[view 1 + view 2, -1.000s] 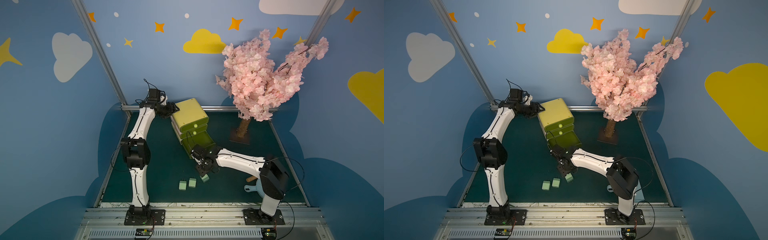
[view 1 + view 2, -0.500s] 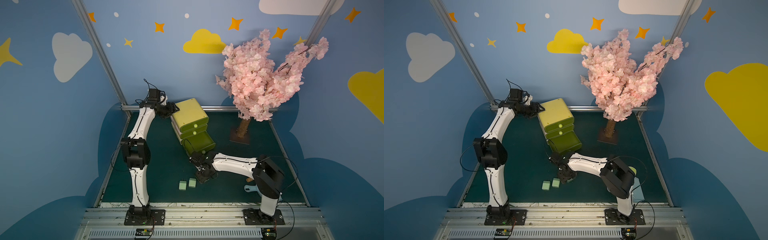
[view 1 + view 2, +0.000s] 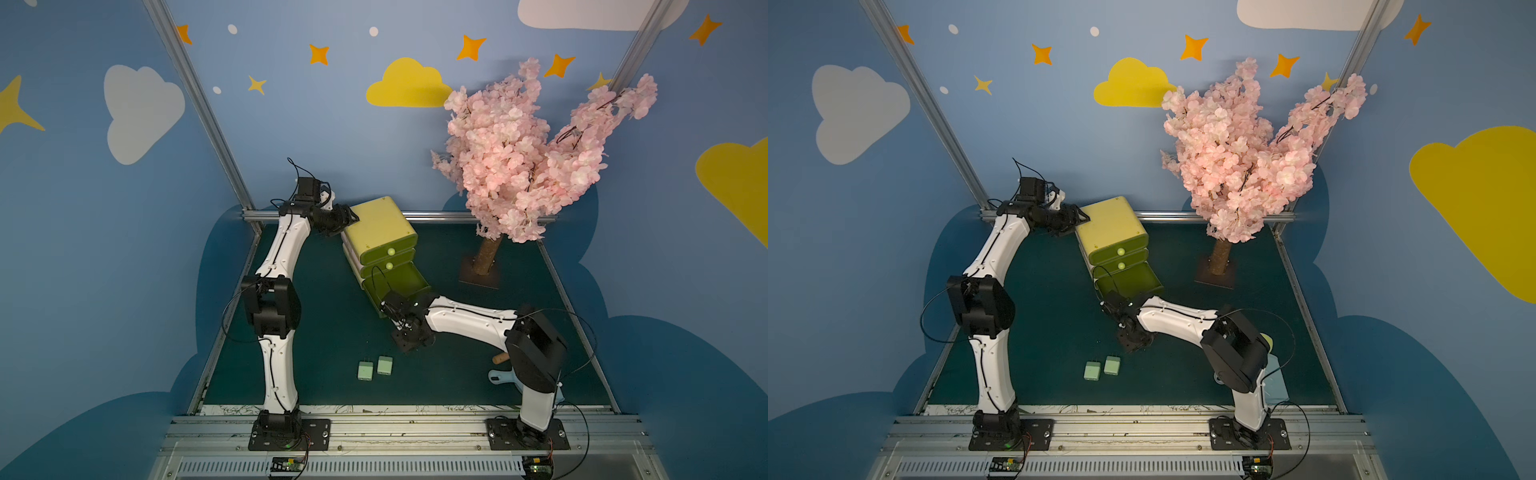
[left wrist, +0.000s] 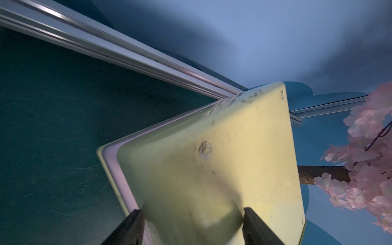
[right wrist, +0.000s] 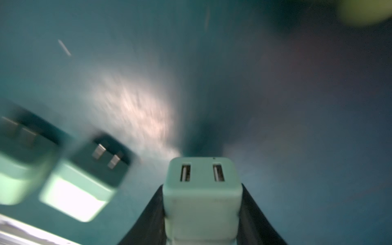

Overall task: Place the plugs into the drawer by color
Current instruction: Pick up the plug from the center of the board, then place the plug in the drawer.

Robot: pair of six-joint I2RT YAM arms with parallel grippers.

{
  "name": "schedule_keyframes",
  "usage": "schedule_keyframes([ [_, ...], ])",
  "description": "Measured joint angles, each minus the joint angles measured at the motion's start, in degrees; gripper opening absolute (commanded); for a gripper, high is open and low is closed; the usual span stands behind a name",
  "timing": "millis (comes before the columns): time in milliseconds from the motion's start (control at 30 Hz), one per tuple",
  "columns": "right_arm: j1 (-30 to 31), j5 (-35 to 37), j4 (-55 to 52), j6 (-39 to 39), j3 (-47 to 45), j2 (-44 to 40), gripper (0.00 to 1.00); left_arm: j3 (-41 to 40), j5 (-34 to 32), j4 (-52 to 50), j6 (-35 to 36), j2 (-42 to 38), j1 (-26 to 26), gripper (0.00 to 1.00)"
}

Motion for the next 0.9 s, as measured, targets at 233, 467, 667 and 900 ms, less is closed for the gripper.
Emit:
schedule_keyframes([
  [233,-4.6,2.8,2.3,-6.9,17.5,3.1,0.39,0.0,0.1,0.0,0.0,0.0,0.0,0.74],
  [467,-4.8,2.6,3.8,-10.3,24.3,12.5,0.39,0.2,0.2,-0.1,0.0,0.1,0.1,0.74],
  [667,-4.8,2.4,4.5,-10.6,23.9,15.3,0.39,0.2,0.2,-0.1,0.0,0.1,0.1,0.74],
  [900,-4.8,1.9,5.3,-10.6,23.9,15.9,0.39,0.2,0.2,-0.2,0.0,0.1,0.1,0.74],
])
